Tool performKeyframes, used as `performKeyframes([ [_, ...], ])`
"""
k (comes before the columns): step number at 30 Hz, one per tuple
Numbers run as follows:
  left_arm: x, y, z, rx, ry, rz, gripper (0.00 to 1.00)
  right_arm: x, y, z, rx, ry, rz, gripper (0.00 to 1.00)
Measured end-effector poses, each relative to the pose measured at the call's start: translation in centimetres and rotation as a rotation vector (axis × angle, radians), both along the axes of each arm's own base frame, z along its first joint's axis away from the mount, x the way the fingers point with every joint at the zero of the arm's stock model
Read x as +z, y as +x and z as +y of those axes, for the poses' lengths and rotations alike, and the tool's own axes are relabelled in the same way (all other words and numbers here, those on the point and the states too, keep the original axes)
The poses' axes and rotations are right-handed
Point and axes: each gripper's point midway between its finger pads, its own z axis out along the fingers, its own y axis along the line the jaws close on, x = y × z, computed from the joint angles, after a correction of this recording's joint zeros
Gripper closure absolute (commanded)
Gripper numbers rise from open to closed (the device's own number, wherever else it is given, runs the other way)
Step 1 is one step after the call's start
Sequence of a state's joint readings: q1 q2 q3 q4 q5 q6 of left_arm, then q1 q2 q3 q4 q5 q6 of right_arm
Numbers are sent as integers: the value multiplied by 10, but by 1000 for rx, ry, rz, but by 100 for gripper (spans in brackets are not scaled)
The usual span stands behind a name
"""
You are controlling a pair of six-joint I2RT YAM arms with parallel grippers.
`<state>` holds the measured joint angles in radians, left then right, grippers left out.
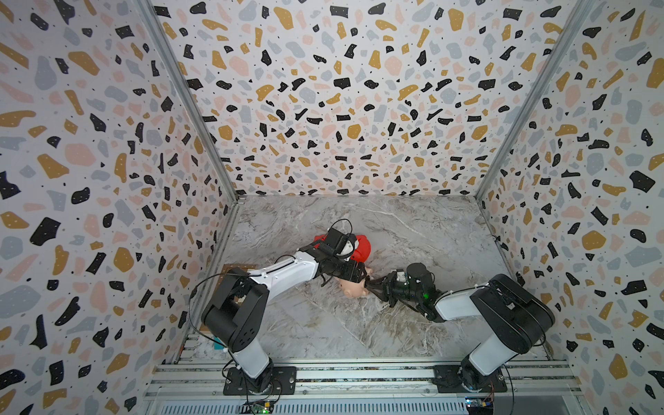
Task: Open piggy banks
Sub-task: Open the lid on the piggy bank.
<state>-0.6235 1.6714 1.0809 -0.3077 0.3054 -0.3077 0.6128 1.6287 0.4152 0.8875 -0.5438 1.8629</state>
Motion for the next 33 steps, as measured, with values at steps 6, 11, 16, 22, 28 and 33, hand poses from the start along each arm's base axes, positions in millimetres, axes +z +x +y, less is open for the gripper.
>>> performKeyframes([
  [6,0,0,0,0,-1,-2,12,0,6,-4,-44,19,12,80],
  [11,0,0,0,0,-1,-1,12,4,11,-2,-51,31,-1,79],
  [16,0,0,0,0,-1,-2,12,7,16,3,-55,49,-7,78],
  [22,0,1,1,13,0,1,12,6,17,5,-63,66,9,77],
  [28,0,2,2,23,0,5,12,7,19,6,-80,86,30,80],
  [33,0,2,2,24,0,5,12,6,16,7,-101,94,54,84],
])
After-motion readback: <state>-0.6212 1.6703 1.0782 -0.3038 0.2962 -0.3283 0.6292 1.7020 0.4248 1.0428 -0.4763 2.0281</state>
